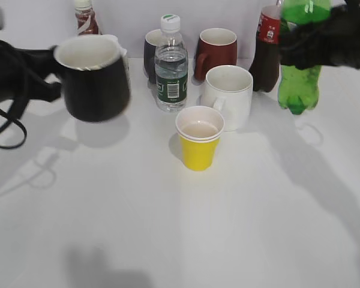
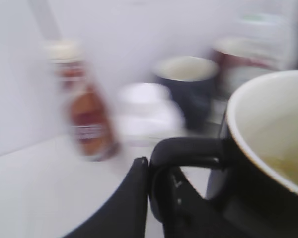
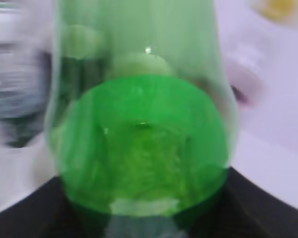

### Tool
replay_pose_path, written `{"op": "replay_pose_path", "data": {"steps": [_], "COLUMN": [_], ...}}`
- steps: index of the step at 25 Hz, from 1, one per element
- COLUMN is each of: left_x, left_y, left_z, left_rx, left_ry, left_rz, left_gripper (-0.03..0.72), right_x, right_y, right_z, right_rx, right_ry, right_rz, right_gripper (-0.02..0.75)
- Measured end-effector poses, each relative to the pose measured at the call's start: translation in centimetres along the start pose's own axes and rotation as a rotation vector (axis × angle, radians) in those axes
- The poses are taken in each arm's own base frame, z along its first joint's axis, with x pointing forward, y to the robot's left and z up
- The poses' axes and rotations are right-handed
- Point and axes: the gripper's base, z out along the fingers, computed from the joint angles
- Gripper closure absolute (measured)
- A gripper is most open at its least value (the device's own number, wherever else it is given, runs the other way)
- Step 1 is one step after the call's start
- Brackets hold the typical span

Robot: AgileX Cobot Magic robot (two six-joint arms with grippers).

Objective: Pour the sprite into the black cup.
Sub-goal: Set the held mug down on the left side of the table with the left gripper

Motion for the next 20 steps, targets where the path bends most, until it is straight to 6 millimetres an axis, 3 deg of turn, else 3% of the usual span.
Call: {"op": "replay_pose_path", "data": {"steps": [4,8,13,20], "left_x": [1.8,4.5,6.8,7.5], "left_y": [3.5,5.6,6.0,6.0], "left_z": [1.1,2.3,3.5,3.4], "left_rx": [-0.134,-0.213,-0.23,-0.251], "left_ry": [-0.016,0.002,0.012,0.0], "left_rz": [-0.082,-0.12,-0.101,-0.11], "left_gripper": [0.643,0.643,0.643,0.643], "right_x": [2.1,3.4,3.7,3.6], "right_y": [-0.5,-0.5,-0.3,-0.3], "right_z": [-0.4,-0.7,-0.8,-0.8], "right_rx": [0.052,0.069,0.06,0.055], "right_ry": [-0.017,-0.019,-0.018,-0.023], "right_rz": [0.089,0.136,0.123,0.12], "right_gripper": [0.328,0.328,0.328,0.328]}}
